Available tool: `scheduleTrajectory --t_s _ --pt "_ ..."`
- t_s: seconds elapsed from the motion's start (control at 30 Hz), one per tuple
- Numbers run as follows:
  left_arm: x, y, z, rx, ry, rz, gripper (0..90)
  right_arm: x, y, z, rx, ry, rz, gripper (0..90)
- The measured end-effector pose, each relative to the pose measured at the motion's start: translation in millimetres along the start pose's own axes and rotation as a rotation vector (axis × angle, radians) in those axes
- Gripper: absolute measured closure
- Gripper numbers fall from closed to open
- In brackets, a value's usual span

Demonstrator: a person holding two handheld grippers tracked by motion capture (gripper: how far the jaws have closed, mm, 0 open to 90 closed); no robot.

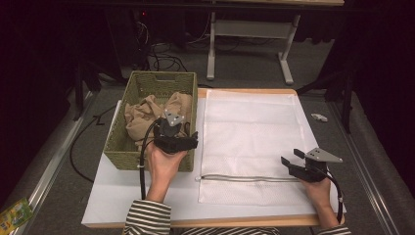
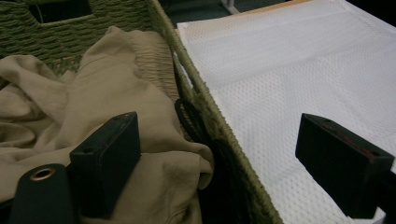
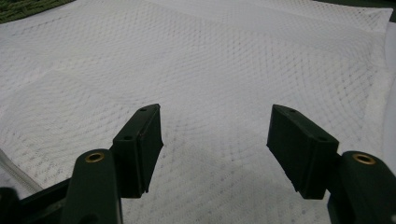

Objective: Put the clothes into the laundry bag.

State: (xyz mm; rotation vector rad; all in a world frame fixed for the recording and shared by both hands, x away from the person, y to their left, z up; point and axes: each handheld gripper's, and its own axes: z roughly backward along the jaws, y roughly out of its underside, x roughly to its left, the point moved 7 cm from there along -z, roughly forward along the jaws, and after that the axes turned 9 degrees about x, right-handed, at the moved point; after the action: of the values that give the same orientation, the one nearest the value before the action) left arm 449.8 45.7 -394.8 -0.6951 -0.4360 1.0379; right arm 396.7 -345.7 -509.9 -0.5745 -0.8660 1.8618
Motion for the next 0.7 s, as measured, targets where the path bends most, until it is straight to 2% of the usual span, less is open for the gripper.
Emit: scheduleTrajectory --t_s 0.2,0.37,0.5,0.6,0.7 --pt "8.3 1.2 1.4 0.022 -0.030 0.003 14.2 0.2 0.2 0.2 0.002 0.003 -0.004 35.7" --pt "17.8 2.2 6.7 0.022 -0.053 0.018 13.3 0.2 0.1 0.1 0.001 0.002 -0.001 35.7" --pt "27.0 2.9 9.0 0.025 -0.087 0.032 12.2 0.0 0.0 -0.1 0.002 0.001 0.002 35.7" --pt "36.4 4.2 5.2 0.048 -0.112 0.045 10.8 0.1 0.0 -0.1 0.002 0.001 0.003 35.7" --pt "41.2 5.0 0.8 0.073 -0.119 0.051 8.7 -0.4 -0.1 -0.2 0.002 0.004 0.004 35.7"
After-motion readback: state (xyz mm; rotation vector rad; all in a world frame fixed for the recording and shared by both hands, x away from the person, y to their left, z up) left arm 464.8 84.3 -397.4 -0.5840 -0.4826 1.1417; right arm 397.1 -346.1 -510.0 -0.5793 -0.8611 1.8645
